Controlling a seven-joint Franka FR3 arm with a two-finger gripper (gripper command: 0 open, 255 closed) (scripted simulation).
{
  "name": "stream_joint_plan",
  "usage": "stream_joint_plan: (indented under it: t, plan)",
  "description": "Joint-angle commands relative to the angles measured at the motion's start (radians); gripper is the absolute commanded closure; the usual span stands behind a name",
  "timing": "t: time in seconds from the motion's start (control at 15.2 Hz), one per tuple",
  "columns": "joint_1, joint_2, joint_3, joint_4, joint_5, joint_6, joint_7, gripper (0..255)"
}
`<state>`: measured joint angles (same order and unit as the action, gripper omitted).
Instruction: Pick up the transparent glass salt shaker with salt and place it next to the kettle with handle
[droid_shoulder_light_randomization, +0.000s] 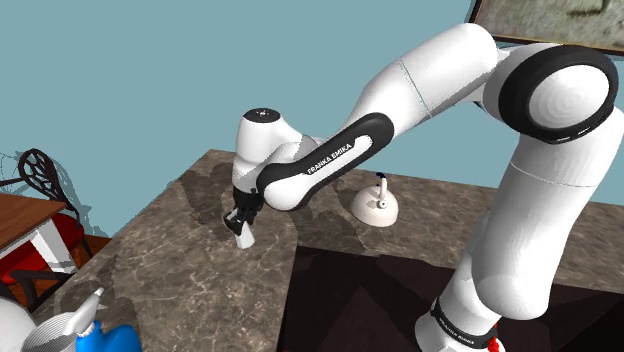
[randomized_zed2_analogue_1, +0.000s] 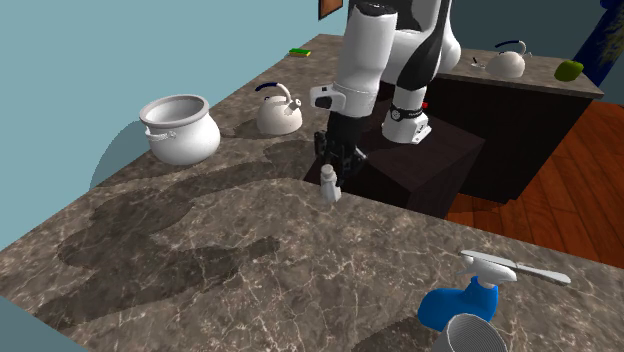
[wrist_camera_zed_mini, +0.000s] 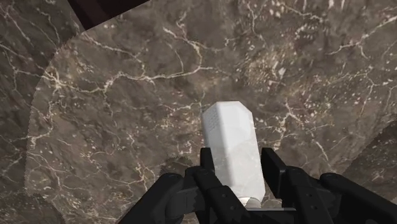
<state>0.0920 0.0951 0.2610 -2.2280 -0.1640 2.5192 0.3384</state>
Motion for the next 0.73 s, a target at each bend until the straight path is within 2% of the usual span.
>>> stream_joint_plan:
  t: [0.0,0.66]
  plan:
    - [-0.001,-0.015,0.002,0.010,0.011,-0.024,-0.010,255]
    - [-0.003,-0.089,0.006,0.068,0.059,-0.151,-0.050,255]
